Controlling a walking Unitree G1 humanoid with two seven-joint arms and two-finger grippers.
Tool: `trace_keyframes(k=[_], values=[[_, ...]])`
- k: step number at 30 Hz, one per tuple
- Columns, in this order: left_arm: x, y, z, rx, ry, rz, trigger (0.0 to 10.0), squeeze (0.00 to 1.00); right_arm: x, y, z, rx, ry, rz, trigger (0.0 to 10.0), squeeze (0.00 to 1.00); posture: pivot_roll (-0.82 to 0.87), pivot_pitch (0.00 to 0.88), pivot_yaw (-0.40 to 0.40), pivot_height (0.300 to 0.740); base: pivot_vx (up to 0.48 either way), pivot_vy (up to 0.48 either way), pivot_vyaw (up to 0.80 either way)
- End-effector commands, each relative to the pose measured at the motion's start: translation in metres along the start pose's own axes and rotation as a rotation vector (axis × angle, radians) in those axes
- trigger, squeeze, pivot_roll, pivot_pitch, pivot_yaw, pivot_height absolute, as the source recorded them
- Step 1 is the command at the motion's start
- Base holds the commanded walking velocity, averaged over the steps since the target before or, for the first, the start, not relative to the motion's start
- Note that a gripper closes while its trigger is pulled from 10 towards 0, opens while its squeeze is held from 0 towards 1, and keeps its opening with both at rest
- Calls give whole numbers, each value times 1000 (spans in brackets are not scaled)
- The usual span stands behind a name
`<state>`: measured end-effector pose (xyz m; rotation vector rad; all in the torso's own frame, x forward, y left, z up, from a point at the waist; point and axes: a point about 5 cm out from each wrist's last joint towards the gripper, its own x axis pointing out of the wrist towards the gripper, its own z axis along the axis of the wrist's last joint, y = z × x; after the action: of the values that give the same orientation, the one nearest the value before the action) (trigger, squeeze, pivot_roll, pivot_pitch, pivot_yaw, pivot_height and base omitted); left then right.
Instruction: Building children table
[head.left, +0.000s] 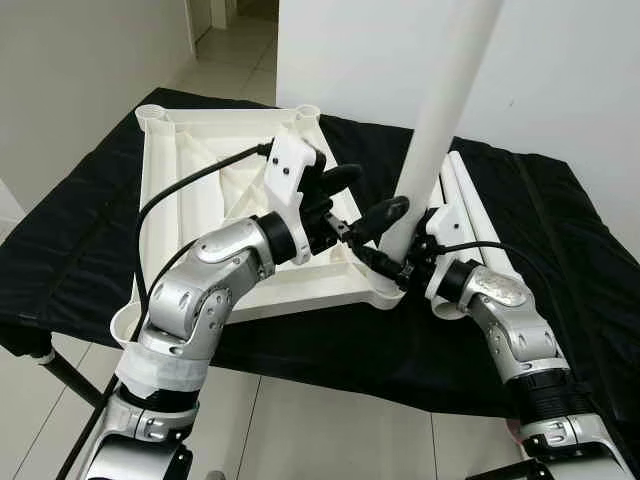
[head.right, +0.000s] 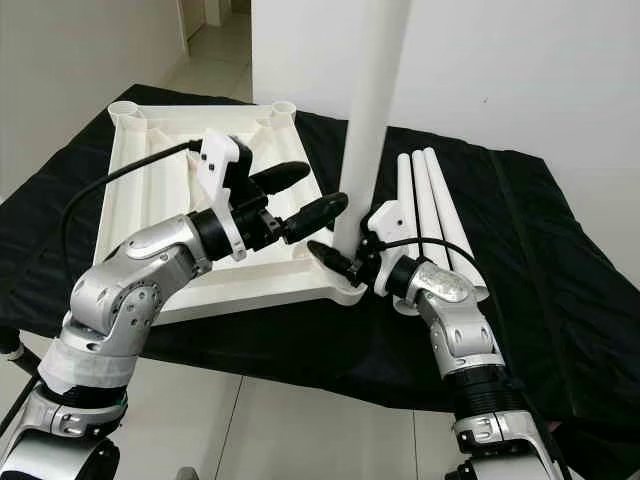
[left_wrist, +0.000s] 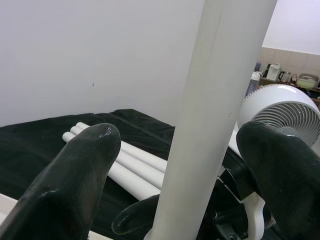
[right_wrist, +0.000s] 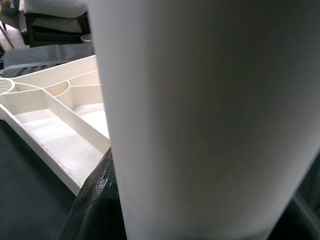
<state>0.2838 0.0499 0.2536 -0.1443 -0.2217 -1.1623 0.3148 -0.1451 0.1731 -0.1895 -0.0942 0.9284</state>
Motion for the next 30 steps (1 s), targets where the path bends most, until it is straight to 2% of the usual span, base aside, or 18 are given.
trace_keyframes(k=[1,12,16,21,30], values=[[3,-10,8,16,-11,-137,10000,0,2,1,5,-29,15,43,10000,0,-7,0,-58,740,0,0,0],[8,-13,15,16,-23,-154,10000,0,1,9,1,-44,103,120,10000,0,-10,0,-54,740,0,0,0],[11,-11,16,30,-14,-118,10000,0,3,10,0,-55,152,118,10000,0,-9,0,-53,740,0,0,0],[15,-5,18,94,46,-35,10000,0,4,9,0,-77,174,119,10000,0,-9,0,-51,740,0,0,0],[17,0,19,76,84,42,10000,0,6,11,2,-84,179,121,10000,0,-6,0,-53,740,0,0,0]])
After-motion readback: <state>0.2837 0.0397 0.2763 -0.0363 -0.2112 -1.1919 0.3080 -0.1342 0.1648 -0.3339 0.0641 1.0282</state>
